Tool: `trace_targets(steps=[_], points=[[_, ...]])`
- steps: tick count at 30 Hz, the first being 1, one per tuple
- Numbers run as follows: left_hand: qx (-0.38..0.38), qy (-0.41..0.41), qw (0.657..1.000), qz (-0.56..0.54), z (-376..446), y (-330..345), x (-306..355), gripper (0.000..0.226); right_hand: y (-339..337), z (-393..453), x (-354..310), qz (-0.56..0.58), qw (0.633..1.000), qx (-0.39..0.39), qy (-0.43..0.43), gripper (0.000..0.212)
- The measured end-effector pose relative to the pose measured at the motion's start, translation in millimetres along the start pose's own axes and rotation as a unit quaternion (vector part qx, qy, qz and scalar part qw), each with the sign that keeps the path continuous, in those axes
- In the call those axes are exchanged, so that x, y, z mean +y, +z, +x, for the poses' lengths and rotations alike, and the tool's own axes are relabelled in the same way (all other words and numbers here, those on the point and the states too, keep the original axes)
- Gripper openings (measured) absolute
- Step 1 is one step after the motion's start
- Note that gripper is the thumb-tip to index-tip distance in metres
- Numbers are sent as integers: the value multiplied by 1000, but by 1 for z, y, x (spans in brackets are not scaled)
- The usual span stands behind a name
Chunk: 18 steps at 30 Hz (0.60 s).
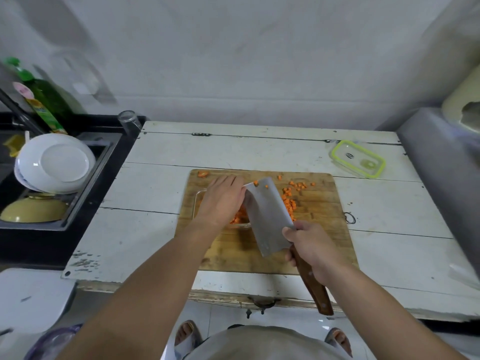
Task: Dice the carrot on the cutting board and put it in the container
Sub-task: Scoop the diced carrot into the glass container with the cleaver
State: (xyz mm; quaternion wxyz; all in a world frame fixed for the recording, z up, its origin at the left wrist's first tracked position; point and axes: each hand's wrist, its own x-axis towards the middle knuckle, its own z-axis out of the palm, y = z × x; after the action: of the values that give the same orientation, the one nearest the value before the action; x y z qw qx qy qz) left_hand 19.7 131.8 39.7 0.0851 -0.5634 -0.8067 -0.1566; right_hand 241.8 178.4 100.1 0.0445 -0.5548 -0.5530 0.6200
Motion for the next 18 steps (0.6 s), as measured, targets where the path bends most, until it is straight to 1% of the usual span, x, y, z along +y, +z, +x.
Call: trace_targets(steps=[2,5,7,8,9,11,13,15,18], points=[[-14,-6,999,-39,2,-5,1,19,-5,4,1,1,1000,-4,-1,28],[-43,-55,989,-131,2,-17,-3,21,-14,8,1,-33,999,-12,-19,15],[-20,-41,987,-157,-2,-20,-12,26,-19,8,1,-65,997,-19,-26,13],[-15,-21,988,-154,-4,-22,-14,30,-21,7,0,-80,996,-24,-31,13],[-31,1,988,-150,-7,-24,-13,36,-22,8,1,-92,995,-29,-32,12],[-108,61,984,-127,-14,-29,4,58,-21,7,2,-109,992,-45,-35,12],[-163,115,977,-73,-20,-27,23,70,-16,6,1,-108,991,-67,-40,12],[-178,125,976,-32,-26,-22,31,73,-14,5,0,-92,991,-82,-43,12],[-176,93,980,1,-38,-21,26,79,-15,7,1,-80,991,-103,-41,12]])
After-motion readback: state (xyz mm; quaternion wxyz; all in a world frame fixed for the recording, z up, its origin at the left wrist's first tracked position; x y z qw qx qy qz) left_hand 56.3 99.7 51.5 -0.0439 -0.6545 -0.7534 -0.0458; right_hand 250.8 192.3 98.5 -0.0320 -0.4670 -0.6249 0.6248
